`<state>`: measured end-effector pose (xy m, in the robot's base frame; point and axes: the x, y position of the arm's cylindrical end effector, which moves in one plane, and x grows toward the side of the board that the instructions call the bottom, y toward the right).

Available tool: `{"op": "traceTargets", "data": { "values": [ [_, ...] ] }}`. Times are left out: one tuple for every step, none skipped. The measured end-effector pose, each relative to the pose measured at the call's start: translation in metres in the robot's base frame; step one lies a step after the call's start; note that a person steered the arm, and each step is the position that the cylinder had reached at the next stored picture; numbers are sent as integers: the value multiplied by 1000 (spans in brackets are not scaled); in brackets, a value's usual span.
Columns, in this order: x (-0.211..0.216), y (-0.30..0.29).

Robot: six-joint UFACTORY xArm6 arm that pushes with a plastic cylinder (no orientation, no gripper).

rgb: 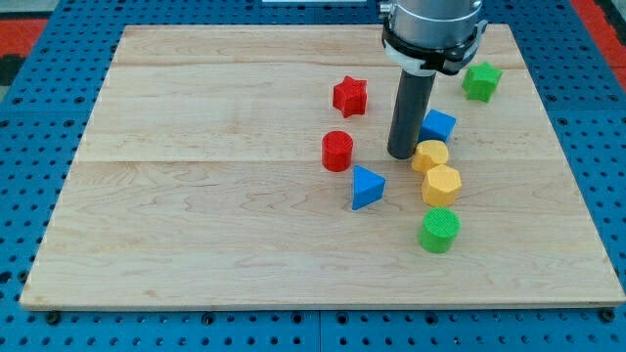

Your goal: Move the blue cube yellow blocks and green circle to the right side of the board

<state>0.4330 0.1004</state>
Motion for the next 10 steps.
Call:
{"op": "traceTargets", "data": {
  "values": [
    [-7, -2],
    [-34, 5],
    [-44, 38],
    [-47, 44],
    [-87, 57],
    [-99, 118],
    [-64, 135],
    [-44, 116],
    [-39, 84],
    [-39, 64]
  ]
}}
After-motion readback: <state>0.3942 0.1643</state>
